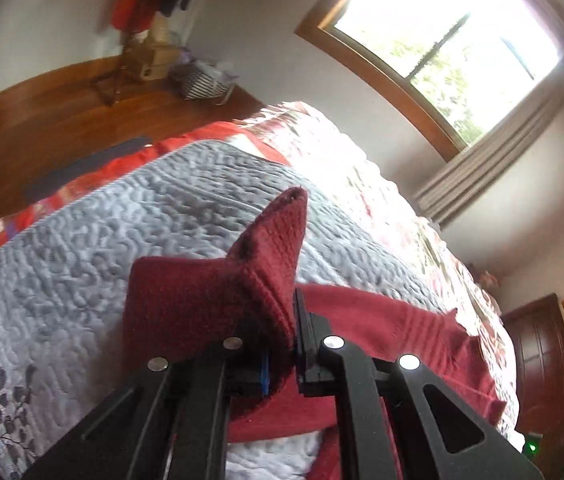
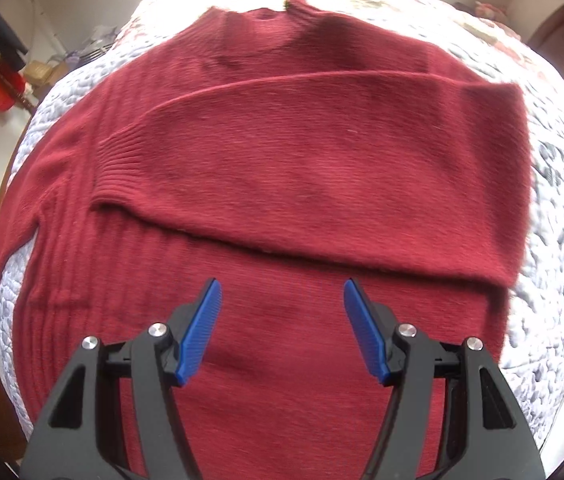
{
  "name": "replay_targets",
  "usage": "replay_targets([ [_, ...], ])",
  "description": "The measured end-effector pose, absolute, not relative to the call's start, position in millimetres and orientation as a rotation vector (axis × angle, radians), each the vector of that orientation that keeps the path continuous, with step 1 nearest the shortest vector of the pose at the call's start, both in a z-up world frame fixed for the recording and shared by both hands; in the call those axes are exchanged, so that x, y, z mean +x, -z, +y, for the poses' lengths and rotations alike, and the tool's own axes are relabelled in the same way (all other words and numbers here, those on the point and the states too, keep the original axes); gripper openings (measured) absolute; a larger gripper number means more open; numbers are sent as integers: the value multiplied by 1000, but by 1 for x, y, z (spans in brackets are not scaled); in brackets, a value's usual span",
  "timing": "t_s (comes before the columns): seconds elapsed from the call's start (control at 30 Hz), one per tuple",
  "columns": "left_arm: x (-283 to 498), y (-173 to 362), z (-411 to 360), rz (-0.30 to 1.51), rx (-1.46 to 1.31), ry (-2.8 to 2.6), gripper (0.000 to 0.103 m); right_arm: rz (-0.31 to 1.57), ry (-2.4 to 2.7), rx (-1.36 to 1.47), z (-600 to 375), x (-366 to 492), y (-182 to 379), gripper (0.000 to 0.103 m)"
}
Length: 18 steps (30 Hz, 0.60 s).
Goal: Fold small clothes
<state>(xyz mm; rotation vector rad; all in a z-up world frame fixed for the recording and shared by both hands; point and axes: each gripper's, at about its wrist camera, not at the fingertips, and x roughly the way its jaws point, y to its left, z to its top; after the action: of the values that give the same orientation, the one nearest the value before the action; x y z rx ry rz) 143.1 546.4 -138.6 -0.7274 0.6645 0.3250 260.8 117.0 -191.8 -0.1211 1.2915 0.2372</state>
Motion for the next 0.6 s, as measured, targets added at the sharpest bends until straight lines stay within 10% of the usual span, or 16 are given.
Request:
replay_targets([
  [0.6, 259, 179, 268, 867, -444, 137, 11, 1300, -135, -7, 7, 267, 197, 64],
])
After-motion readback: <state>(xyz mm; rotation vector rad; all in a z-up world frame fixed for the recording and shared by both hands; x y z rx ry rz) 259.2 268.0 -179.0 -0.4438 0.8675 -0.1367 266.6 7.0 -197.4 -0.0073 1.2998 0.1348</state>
